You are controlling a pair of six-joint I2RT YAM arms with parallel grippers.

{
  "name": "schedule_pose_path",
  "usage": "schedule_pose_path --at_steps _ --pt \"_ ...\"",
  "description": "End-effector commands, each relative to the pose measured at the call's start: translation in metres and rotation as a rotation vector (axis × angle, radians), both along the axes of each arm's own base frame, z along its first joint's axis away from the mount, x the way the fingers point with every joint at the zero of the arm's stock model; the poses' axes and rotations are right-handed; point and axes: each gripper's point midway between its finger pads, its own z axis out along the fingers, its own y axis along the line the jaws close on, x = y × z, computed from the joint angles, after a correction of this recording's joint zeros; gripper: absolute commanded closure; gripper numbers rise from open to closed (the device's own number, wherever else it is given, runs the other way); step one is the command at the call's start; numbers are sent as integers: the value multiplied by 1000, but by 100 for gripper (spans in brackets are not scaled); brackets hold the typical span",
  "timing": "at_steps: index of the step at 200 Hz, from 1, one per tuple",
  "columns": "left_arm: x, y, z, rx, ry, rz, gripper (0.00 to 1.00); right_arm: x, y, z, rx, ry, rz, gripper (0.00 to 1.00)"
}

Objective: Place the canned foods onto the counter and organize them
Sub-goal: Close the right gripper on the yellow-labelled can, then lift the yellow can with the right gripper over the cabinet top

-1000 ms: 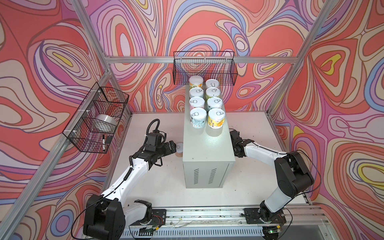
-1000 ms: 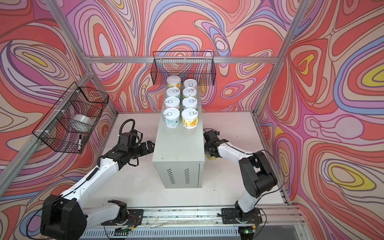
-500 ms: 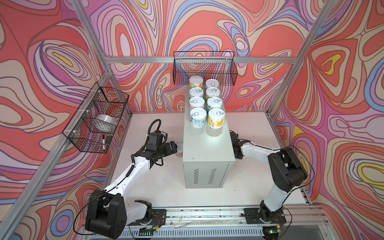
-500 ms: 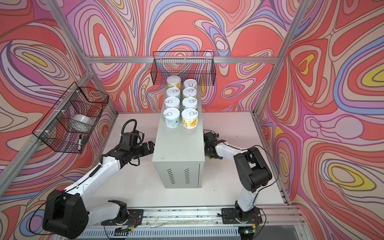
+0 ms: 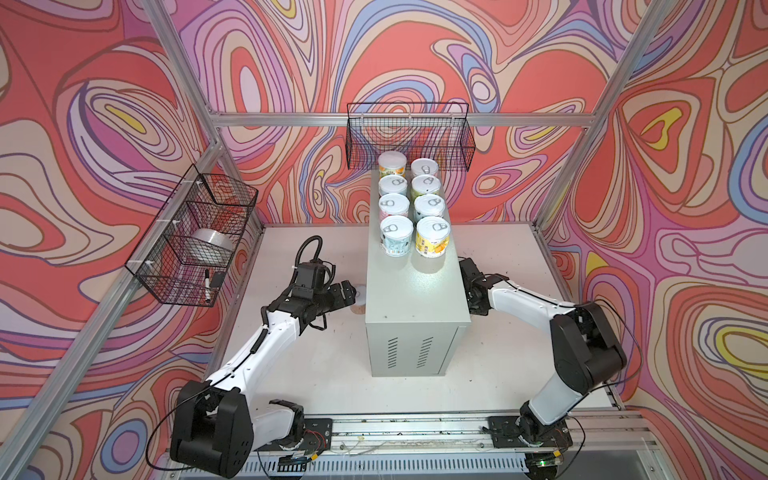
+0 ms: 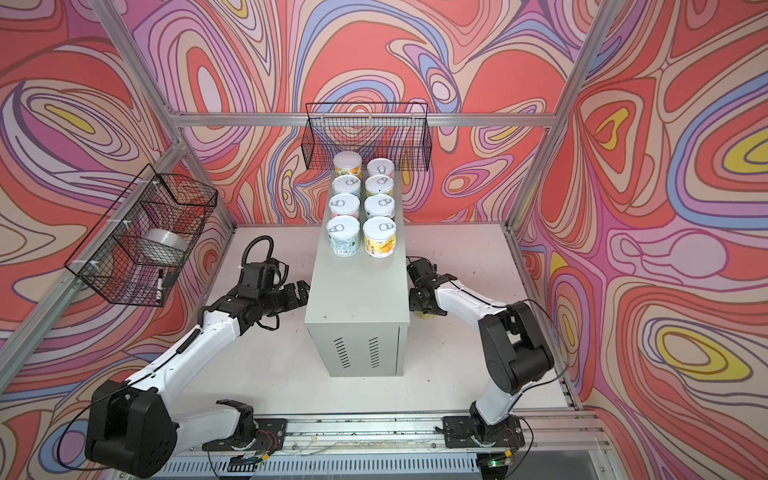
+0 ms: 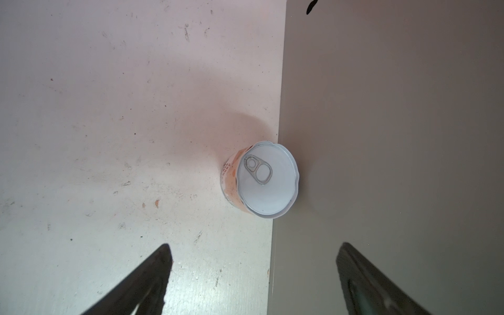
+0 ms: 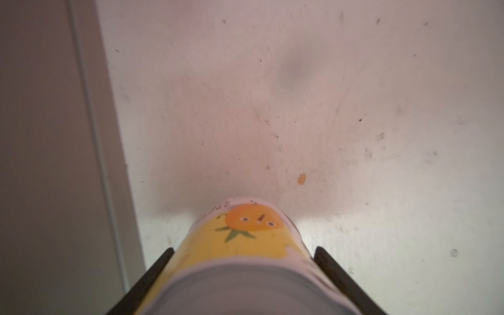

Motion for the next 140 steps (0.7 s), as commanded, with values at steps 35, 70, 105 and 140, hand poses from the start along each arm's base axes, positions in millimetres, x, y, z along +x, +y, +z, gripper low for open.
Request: schedule_pose_path --at_steps 35,70,105,140 --pt "-8 12 34 88 4 -8 5 -17 -16 147 0 -207 49 100" --pt "-9 24 72 197 11 -31 5 -32 -26 209 -6 -286 65 100" --pt "-11 30 96 229 -35 -28 4 -42 -29 265 0 -363 112 100" --pt "-10 28 96 220 -40 -31 4 -51 -22 309 31 -421 172 100"
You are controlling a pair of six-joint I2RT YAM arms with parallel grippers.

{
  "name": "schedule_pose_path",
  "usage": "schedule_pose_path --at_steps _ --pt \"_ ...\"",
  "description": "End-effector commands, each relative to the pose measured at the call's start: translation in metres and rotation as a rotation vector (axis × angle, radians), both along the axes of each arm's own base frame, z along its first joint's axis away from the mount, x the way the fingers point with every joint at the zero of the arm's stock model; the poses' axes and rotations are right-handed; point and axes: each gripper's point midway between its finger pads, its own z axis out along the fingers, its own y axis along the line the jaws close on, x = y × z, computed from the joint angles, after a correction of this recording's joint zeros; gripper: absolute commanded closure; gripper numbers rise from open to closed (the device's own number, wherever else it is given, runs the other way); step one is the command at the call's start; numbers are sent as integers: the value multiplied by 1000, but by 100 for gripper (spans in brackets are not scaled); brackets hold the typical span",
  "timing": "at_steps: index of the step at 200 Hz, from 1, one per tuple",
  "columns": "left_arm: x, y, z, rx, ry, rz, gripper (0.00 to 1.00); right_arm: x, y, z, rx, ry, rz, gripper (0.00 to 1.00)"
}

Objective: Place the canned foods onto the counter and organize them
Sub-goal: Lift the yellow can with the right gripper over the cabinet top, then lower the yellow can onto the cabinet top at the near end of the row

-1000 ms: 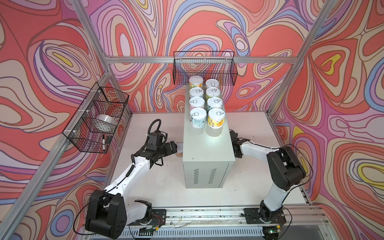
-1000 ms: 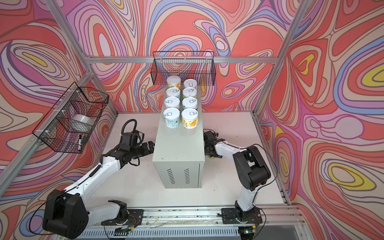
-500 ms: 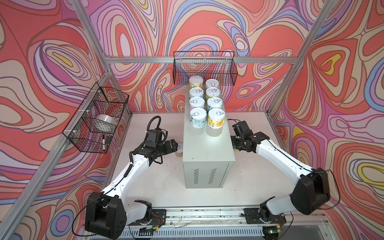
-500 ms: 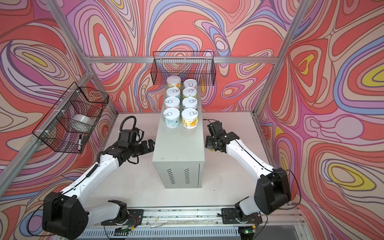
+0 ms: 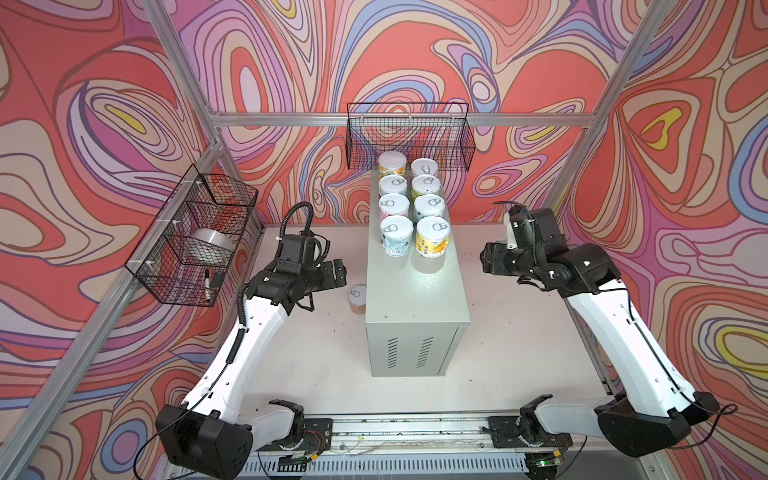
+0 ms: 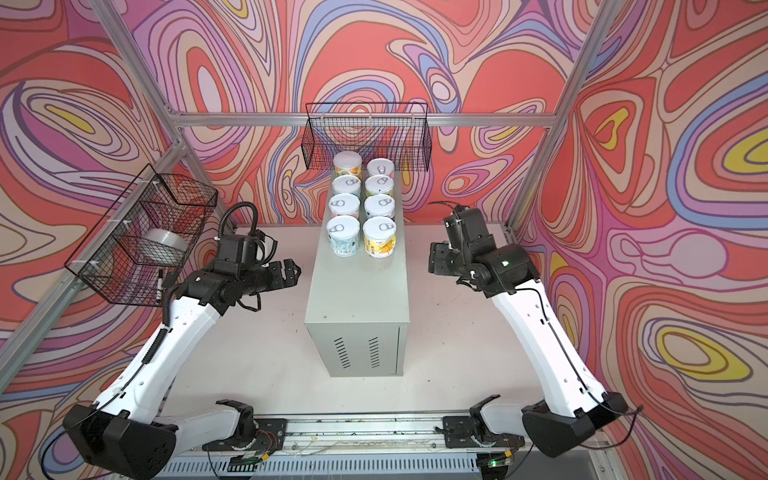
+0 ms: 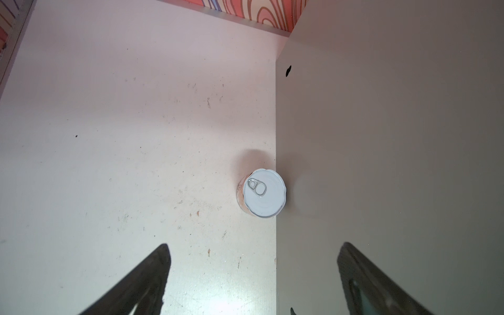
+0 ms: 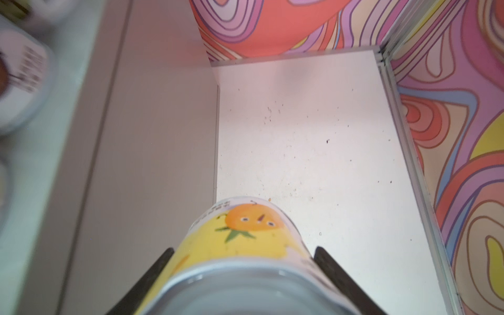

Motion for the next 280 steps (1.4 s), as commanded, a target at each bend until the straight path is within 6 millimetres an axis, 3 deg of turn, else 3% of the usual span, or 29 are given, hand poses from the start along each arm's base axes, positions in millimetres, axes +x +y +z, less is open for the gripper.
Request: schedule_pose_path --at_steps 1,21,43,94,186,236,268,280 --pt "-9 6 -5 35 33 -2 4 -10 3 30 -12 -42 57 100" --pt "-8 5 -6 34 33 -3 4 -17 24 45 -13 -68 138 100" --pt "-8 4 -4 31 30 -7 4 -23 47 48 -66 -71 203 100" --pt "-10 8 -4 52 21 -3 4 -38 79 72 -49 -124 309 100" --pt "-6 6 -5 53 14 -16 4 -68 148 54 -176 -45 471 100" --pt "-7 5 -10 47 16 -16 4 -64 149 52 -184 -55 448 100" --pt "-9 6 -14 46 25 -9 5 -66 160 44 -171 -27 486 100" --pt "-9 7 -15 46 20 -3 4 -68 164 40 -164 -10 501 90"
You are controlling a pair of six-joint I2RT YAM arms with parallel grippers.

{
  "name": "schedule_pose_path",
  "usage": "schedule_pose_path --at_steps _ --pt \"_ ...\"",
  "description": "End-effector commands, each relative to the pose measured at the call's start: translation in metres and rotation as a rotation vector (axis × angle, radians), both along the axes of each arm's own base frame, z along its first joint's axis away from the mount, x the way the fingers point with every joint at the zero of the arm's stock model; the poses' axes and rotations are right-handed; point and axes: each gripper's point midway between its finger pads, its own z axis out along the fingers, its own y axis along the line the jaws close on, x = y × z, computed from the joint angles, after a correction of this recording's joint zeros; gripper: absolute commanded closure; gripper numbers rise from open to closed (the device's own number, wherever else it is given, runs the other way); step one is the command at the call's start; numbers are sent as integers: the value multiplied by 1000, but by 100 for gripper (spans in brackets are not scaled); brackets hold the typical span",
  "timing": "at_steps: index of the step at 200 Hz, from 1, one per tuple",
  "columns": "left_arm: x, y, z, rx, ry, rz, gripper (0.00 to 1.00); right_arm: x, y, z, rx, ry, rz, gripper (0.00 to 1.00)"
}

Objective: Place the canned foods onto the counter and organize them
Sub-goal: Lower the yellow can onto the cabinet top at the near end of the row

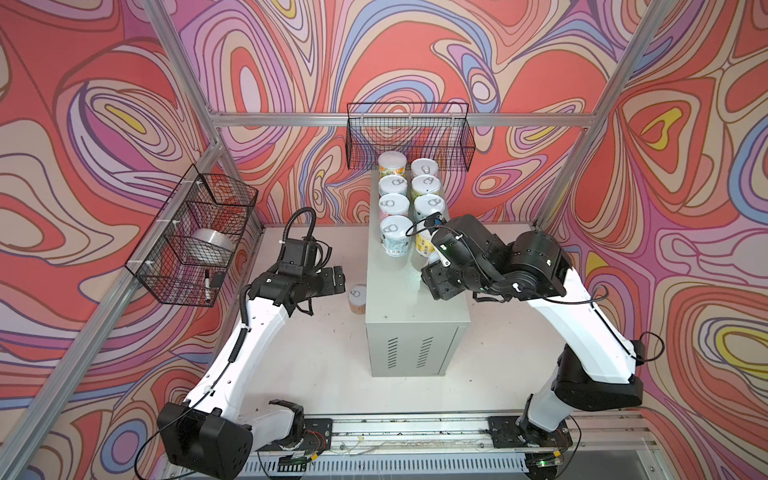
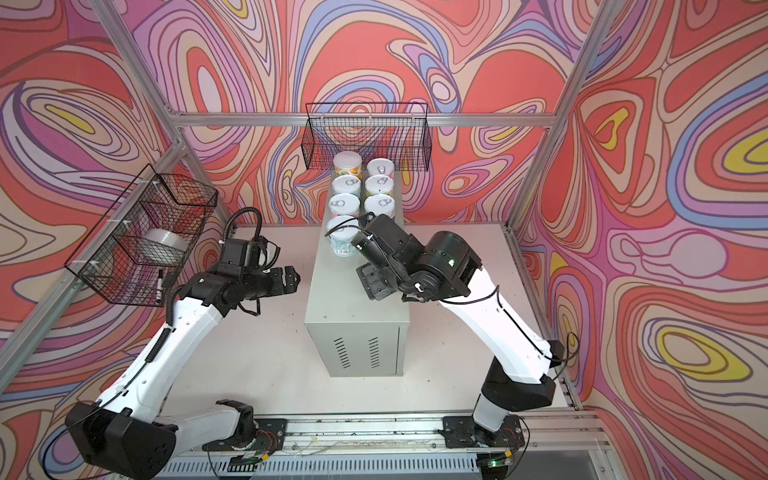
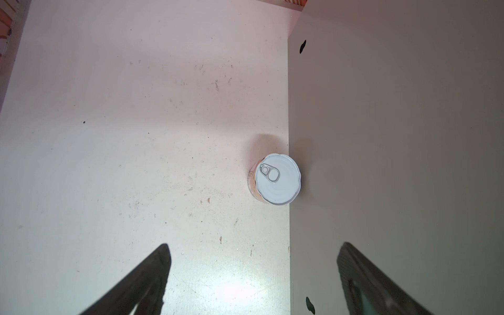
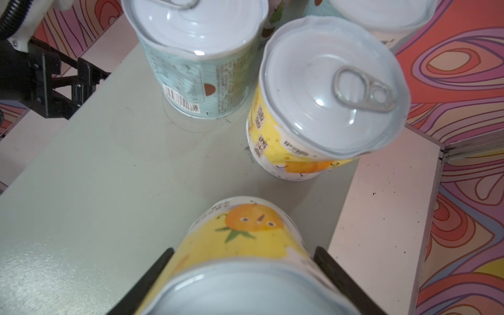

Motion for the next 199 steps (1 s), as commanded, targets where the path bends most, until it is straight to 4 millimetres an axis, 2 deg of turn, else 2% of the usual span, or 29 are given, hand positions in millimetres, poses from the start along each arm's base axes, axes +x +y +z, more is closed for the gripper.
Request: schedule_pose_path --at_steps 1,27,48,57,62,93,141,182,199 --pt "-2 3 2 5 -21 9 5 0 8 9 61 -15 10 89" --pt "-1 1 2 -1 -18 3 5 4 6 6 47 -18 -14 62" --pt "-1 1 1 0 -17 4 5 5 7 8 53 -25 -16 49" --pt "0 2 2 1 -19 9 4 6 5 8 44 -32 -21 33" --pt "0 2 2 2 -20 9 4 7 5 6 36 -32 -24 29" --pt "-1 2 4 0 -25 7 4 9 3 7 21 -43 -31 19" --pt "-3 -3 6 -30 -24 -6 4 10 0 31 88 -108 -34 4" --pt "-5 -2 17 -38 -61 -4 5 -5 -18 70 217 -181 -25 7" --pt "-6 -2 20 -39 -68 -4 5 -20 -14 82 315 -183 54 11"
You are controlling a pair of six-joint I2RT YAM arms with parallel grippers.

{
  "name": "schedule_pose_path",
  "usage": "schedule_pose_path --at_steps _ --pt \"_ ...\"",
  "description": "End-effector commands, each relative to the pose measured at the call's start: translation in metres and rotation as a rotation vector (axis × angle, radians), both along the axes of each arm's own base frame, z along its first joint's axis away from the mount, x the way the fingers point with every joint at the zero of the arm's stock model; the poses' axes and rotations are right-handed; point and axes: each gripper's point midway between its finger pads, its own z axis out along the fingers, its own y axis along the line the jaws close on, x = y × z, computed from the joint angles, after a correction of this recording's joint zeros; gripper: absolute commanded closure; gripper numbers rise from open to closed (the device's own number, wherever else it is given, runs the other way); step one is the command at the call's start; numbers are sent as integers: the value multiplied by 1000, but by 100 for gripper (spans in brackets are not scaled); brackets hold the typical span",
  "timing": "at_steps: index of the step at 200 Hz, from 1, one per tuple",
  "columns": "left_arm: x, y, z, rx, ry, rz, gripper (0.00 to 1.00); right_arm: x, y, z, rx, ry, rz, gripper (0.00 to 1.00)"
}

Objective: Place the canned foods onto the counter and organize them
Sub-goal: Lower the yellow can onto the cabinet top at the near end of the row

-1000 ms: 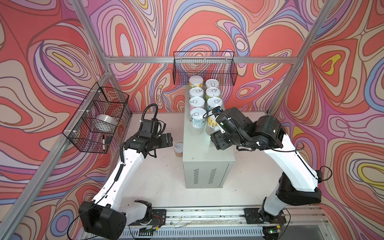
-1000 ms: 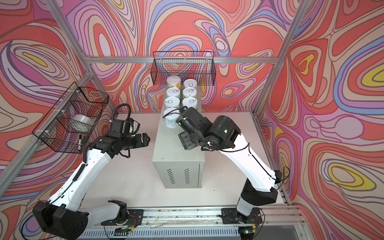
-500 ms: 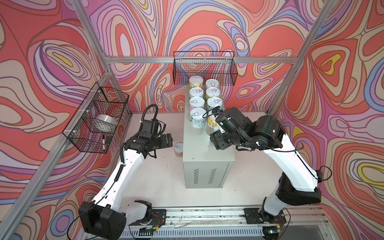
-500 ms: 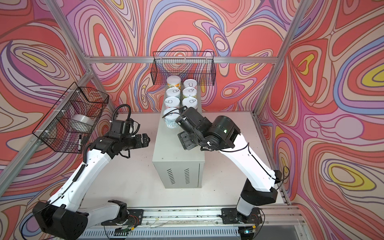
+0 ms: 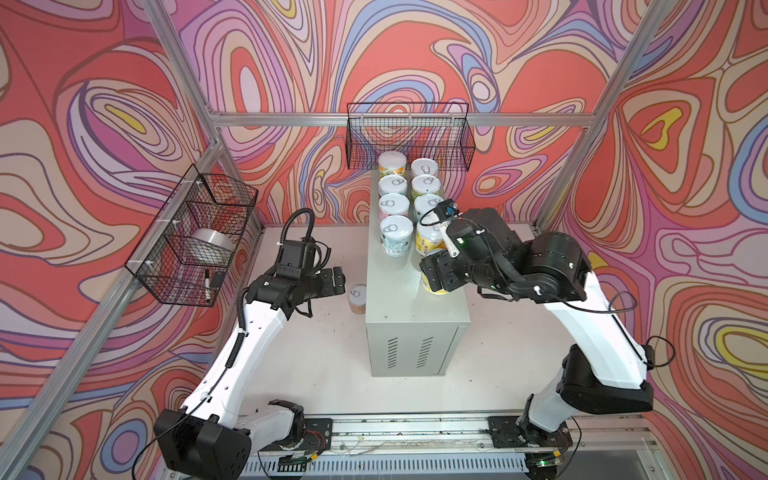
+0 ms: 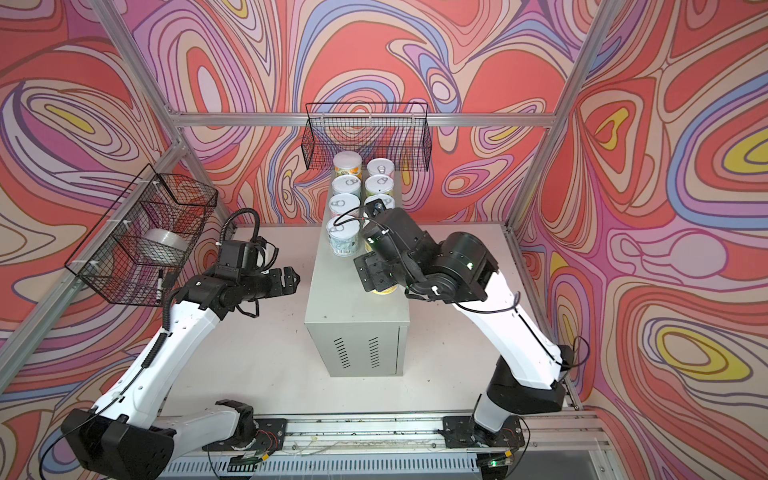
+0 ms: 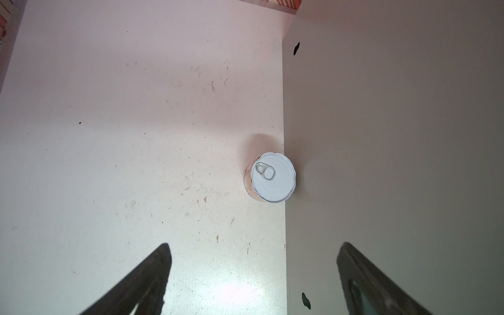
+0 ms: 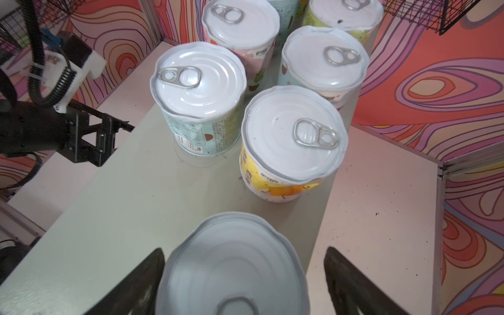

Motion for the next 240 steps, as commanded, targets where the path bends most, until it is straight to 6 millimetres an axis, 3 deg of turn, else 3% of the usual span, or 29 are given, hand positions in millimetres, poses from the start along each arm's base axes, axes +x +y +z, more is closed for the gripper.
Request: schedule_pose_path --at_steps 1,23,63,80,109,136,172,240 --pt "-1 0 13 -18 -45 6 5 -22 -8 37 163 -65 81 11" --pt "-4 0 19 -26 -60 2 5 -34 -7 36 217 -32 120 13" --pt "-3 1 21 -24 -73 5 5 -36 1 3 182 58 127 23" --pt "-1 -2 20 -33 -65 -1 6 -35 -2 2 191 44 106 33" --pt "0 -6 16 -53 -54 -12 6 -31 -10 -1 177 23 70 58" --pt "-1 -5 16 -53 -60 -8 6 -29 -8 -8 150 35 65 60" --pt "0 -6 12 -52 -50 -6 6 -29 -7 2 174 7 80 59" --pt "1 -5 5 -44 -36 -8 6 -17 3 -16 102 15 68 60"
